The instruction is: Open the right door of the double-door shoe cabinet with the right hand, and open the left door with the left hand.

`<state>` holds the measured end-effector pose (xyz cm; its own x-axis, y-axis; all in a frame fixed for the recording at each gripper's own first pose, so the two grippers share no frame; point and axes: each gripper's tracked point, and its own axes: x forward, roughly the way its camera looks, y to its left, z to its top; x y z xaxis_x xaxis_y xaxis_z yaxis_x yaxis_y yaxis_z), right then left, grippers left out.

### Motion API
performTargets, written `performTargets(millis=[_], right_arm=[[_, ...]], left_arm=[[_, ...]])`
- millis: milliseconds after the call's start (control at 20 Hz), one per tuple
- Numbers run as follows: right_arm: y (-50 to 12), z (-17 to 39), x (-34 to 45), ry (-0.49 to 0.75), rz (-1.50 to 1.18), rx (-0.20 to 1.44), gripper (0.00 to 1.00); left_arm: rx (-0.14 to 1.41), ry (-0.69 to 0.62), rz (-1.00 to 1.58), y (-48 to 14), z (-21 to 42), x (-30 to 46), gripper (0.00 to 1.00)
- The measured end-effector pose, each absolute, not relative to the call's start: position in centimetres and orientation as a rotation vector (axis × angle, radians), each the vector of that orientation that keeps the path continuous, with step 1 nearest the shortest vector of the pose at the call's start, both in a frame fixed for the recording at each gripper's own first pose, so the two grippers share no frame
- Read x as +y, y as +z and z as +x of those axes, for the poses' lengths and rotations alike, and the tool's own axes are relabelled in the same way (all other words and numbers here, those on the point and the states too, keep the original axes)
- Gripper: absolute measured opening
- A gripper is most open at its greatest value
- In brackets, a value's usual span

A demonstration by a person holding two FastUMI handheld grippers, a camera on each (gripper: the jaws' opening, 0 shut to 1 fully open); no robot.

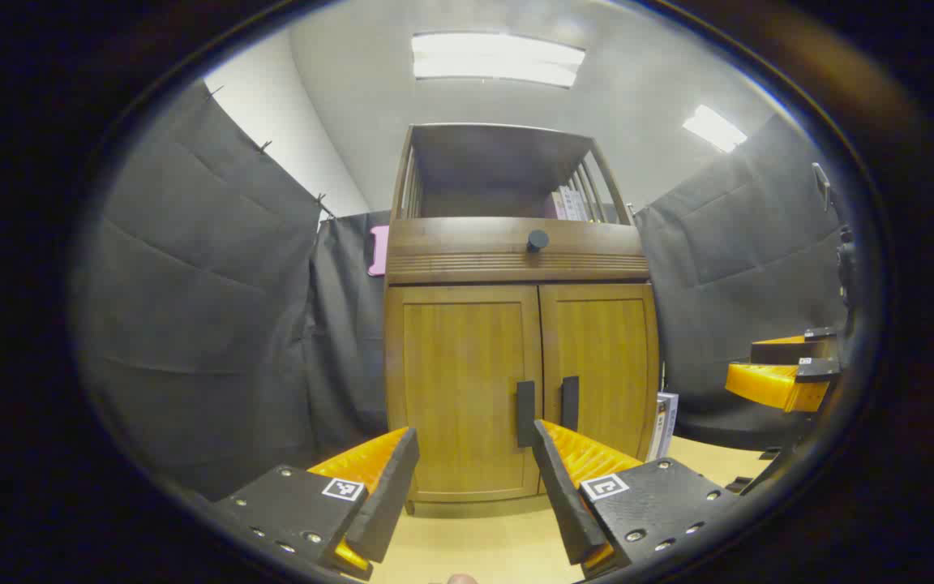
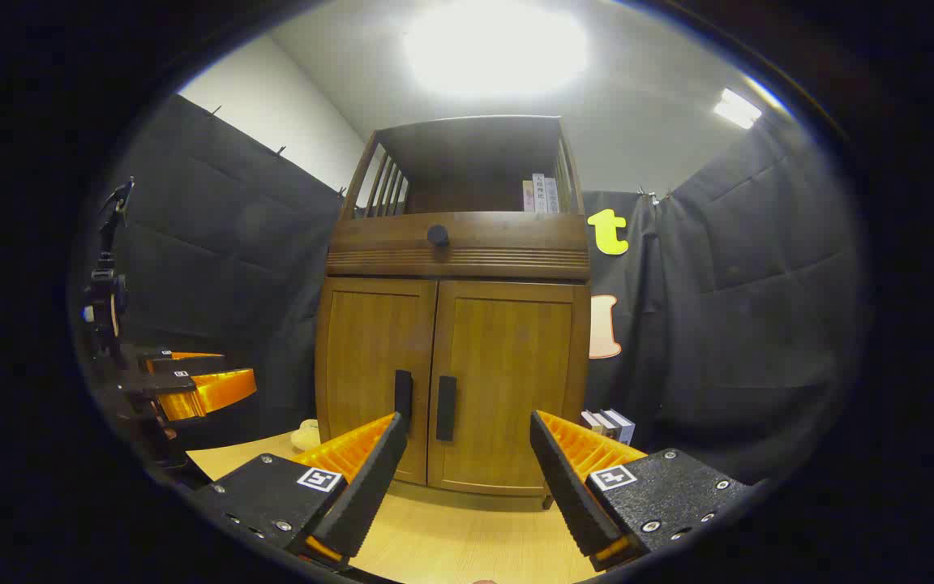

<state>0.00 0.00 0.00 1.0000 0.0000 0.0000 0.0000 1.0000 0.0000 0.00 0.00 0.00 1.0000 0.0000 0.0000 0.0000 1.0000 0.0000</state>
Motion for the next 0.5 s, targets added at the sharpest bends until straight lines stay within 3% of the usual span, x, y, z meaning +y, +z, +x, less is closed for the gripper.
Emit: performTargets(millis=[50,150,200,450,500], right_arm=[[-0.4,0.3,0.2,-0.002,-0.003,-0.002,0.96],[-1.6,1.0,1.3,0.019,-0.010,0.013,0.95],[-2.1,1.0,2.1,0.031,-0.013,0.024,0.95],[-2.7,1.5,2.8,0.022,-0.020,0.050,0.95],[-2.7,1.6,2.9,0.023,-0.016,0.051,0.95]], left_arm=[[0.002,0.005,0.002,-0.3,0.2,0.1,0.86],[0.007,0.011,0.005,-0.6,0.3,0.0,0.86],[0.010,0.007,0.005,-0.9,0.3,-0.1,0.81],[0.015,0.004,0.012,-1.9,0.5,0.0,0.84],[0.012,0.010,0.011,-2.0,0.5,0.1,0.81]])
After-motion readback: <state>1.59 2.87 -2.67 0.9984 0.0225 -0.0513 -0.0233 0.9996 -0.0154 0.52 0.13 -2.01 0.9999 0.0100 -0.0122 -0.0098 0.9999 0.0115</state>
